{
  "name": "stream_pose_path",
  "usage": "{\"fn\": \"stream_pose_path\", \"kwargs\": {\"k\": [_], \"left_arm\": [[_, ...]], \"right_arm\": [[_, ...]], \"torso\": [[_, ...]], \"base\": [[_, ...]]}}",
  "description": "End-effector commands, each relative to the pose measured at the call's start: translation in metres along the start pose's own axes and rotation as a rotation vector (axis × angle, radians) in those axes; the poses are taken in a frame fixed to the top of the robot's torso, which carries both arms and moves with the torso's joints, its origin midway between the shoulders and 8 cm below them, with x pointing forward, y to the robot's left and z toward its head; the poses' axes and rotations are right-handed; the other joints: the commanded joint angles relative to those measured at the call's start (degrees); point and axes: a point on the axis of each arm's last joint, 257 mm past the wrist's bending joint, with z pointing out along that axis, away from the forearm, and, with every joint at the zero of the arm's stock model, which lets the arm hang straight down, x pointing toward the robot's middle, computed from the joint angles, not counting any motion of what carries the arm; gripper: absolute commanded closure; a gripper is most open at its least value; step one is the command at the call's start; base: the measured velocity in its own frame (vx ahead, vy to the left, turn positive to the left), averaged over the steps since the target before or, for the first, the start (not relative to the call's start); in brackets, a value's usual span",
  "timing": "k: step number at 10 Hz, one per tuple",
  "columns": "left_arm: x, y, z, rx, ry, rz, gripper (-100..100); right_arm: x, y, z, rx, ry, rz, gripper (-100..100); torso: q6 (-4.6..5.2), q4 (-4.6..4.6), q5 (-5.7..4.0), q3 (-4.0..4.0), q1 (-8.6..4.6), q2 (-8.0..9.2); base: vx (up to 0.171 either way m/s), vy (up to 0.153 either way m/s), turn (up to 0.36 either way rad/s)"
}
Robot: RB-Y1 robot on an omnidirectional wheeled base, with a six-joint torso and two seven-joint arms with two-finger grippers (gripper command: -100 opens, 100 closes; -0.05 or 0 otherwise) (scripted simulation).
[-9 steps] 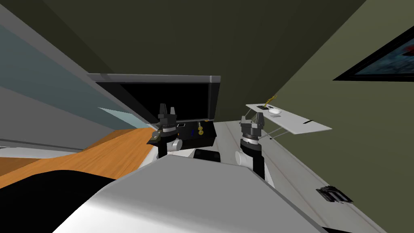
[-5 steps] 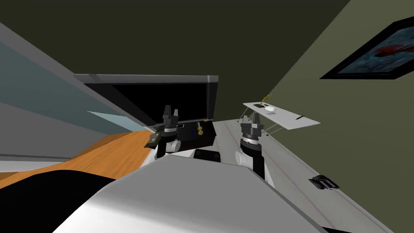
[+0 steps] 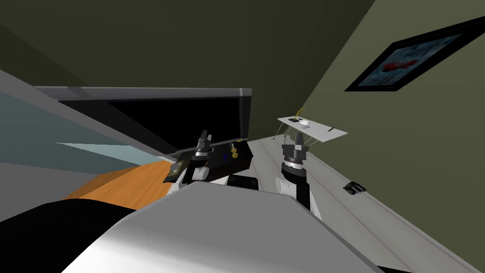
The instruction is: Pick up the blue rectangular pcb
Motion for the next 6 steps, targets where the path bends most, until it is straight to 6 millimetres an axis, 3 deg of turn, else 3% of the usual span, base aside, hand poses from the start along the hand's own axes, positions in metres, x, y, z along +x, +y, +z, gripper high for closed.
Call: {"fn": "stream_pose_path", "kwargs": {"k": [1,2,3,5,6], "left_arm": [[0.009,0.030,-0.012,-0.090,0.025,0.018,-100],[0.009,0.030,-0.012,-0.090,0.025,0.018,-100],[0.009,0.051,-0.020,-0.149,0.038,0.029,-100],[0.009,0.094,-0.042,-0.270,0.059,0.047,-100],[0.009,0.094,-0.042,-0.270,0.059,0.047,-100]], "right_arm": [[0.000,0.000,0.000,0.000,0.000,0.000,0],[0.000,0.000,0.000,0.000,0.000,0.000,0],[0.000,0.000,0.000,0.000,0.000,0.000,0],[0.000,0.000,0.000,0.000,0.000,0.000,0],[0.000,0.000,0.000,0.000,0.000,0.000,0]], "torso": [[0.00,0.00,0.00,0.00,0.00,0.00],[0.01,0.00,0.01,0.01,0.00,0.02],[-0.03,0.00,-0.02,0.00,-0.10,-0.01],[0.01,0.00,-0.01,0.01,-0.03,0.02],[0.01,0.03,0.02,0.07,0.06,0.13]], "base": [[-0.058,0.149,-0.283],[-0.054,0.115,-0.107],[-0.048,0.099,-0.147],[-0.090,0.155,-0.375],[-0.077,0.108,-0.112]]}}
